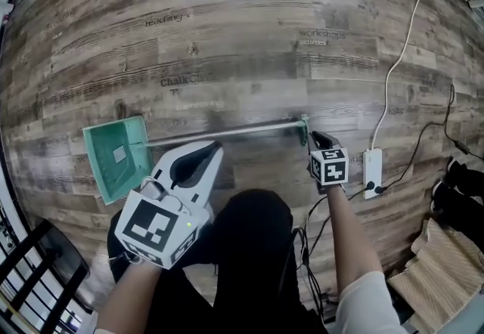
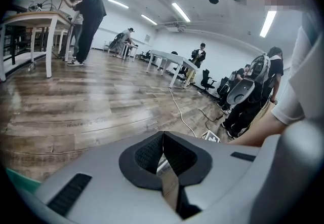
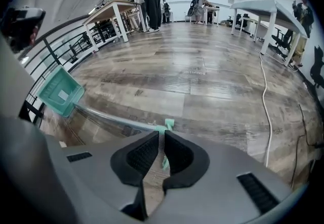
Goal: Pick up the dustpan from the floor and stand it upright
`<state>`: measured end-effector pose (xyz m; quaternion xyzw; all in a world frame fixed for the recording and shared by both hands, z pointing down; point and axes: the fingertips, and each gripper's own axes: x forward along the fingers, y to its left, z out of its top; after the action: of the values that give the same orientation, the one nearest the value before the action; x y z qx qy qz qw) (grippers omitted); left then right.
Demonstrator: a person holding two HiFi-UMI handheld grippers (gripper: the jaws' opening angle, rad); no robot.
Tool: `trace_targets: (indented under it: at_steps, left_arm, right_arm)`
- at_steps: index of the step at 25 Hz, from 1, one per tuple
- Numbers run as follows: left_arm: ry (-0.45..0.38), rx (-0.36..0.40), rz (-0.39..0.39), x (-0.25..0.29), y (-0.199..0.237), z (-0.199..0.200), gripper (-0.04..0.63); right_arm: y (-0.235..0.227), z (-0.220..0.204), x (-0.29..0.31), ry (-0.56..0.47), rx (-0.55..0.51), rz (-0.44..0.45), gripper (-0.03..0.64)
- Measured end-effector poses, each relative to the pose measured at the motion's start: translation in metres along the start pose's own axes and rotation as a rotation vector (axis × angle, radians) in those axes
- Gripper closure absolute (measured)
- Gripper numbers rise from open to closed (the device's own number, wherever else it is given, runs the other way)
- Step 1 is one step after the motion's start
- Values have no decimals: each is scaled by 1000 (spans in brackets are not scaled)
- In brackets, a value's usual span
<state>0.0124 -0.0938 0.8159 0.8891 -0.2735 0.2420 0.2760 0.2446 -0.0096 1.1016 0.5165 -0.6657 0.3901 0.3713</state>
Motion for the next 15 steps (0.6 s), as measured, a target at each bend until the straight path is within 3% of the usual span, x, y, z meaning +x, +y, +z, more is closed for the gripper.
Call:
trace_targets:
  at_steps: [2,3,4,10,15]
  left_arm:
    - [-13,11,-7,0,1,5,571]
    - [-25,13,-10,0,0,9,571]
    - [-37,11,-13,0,-1,13,571]
    - [-48,-46,-32,3,3,15,571]
    - [-33,-28,-40,8,4,10,571]
  right_arm:
    - [-7,-10,19,23,0,-2,574]
    - [-10,-15,27,36,2,-1,510]
    - [-13,-19,34,50,3,-1,488]
    - [-17,-35,64,110,4,0,488]
    - [-23,-39,79,121,4,-14,509]
